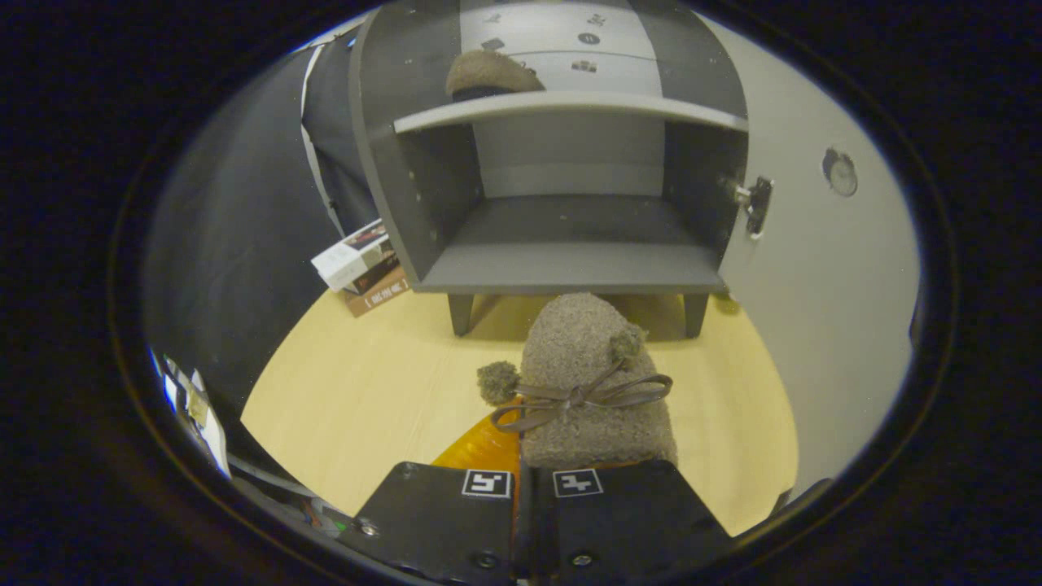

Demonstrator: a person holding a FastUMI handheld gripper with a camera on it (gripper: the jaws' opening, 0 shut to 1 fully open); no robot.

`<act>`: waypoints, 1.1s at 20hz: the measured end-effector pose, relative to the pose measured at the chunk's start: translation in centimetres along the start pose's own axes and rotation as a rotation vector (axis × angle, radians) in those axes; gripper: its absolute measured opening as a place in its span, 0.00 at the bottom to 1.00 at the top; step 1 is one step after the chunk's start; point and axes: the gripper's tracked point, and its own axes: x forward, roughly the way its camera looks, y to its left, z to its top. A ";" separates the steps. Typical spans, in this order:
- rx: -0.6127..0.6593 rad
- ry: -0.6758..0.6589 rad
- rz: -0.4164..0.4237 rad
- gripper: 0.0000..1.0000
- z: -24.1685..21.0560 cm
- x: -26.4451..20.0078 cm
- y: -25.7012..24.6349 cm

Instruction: Open the shoe cabinet door, grab the shoes and put them into the shoe cabinet, then close the shoe cabinet door.

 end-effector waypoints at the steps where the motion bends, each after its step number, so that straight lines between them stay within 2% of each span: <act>1: 0.002 -0.023 0.002 0.06 1.5 -1.2 0.0; 7: -0.020 -0.201 -0.015 0.06 11.1 -6.4 -0.4; 13: -0.046 -0.375 -0.027 0.06 20.9 -9.0 -0.1; 17: -0.044 -0.438 -0.026 0.06 26.0 -8.5 0.1; 22: -0.069 -0.492 -0.073 0.06 32.0 -5.8 -0.5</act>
